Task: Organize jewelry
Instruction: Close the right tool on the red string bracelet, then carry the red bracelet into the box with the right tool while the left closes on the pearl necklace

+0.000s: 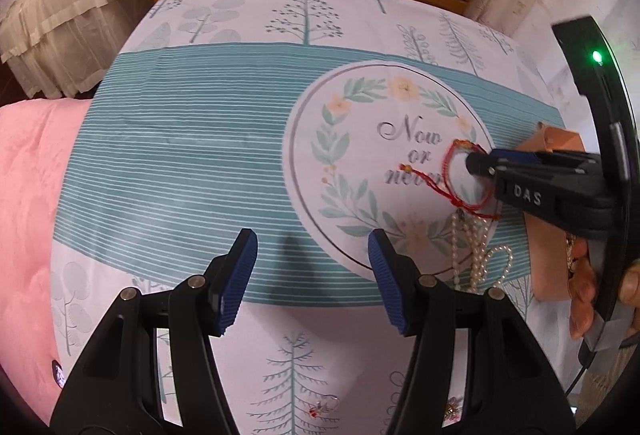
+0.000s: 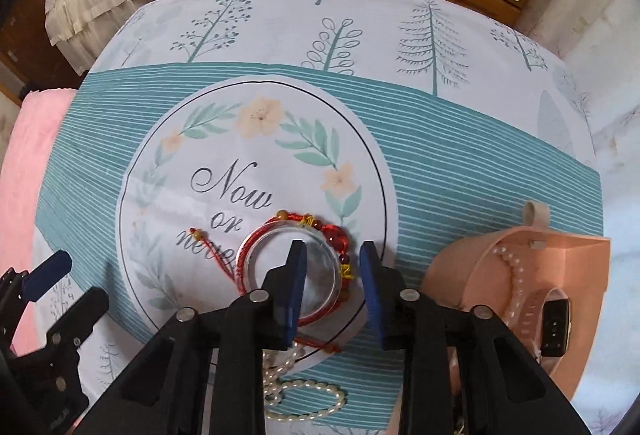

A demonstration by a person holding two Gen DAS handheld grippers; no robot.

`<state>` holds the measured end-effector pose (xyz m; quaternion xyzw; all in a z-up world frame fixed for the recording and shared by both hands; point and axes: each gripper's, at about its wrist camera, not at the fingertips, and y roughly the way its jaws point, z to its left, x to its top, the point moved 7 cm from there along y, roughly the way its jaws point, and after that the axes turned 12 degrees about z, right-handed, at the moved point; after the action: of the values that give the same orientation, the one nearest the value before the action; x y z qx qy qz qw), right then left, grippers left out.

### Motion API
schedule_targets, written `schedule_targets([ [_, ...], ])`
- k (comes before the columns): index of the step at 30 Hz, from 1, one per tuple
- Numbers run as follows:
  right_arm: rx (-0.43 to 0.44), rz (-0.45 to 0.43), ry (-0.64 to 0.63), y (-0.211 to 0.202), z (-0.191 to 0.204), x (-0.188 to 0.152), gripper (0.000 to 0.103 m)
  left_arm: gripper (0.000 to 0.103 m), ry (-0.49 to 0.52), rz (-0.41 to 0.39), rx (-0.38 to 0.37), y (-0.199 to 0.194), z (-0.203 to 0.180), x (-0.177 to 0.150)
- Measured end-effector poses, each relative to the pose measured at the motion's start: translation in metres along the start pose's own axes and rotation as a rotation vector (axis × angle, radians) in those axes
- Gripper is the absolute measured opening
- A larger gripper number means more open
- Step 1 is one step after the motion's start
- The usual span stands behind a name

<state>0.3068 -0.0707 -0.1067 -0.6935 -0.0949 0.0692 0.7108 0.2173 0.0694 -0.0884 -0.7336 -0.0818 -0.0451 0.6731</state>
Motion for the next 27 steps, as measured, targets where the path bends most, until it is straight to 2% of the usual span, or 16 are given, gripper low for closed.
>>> schedule_targets([
  [7, -0.040, -0.010, -0.021, -0.001, -0.005, 0.001, 0.013, 0.055, 0.079, 0.010, -0.028, 0.001, -0.034, -0.007],
  [9, -0.038, -0.018, -0.026, -0.003, -0.005, 0.000, 0.012, 0.055, 0.094, 0.016, -0.035, 0.001, -0.042, -0.010],
  [13, 0.051, -0.048, 0.009, -0.013, -0.012, -0.006, 0.011, 0.055, 0.116, 0.027, -0.048, 0.000, -0.056, -0.014],
  [19, 0.175, -0.150, 0.076, -0.057, -0.035, -0.026, 0.011, 0.055, 0.153, 0.037, -0.048, -0.001, -0.076, -0.015],
  [27, 0.182, -0.267, 0.196, -0.111, -0.094, -0.073, 0.011, 0.055, 0.212, 0.083, -0.046, 0.013, -0.115, -0.017],
])
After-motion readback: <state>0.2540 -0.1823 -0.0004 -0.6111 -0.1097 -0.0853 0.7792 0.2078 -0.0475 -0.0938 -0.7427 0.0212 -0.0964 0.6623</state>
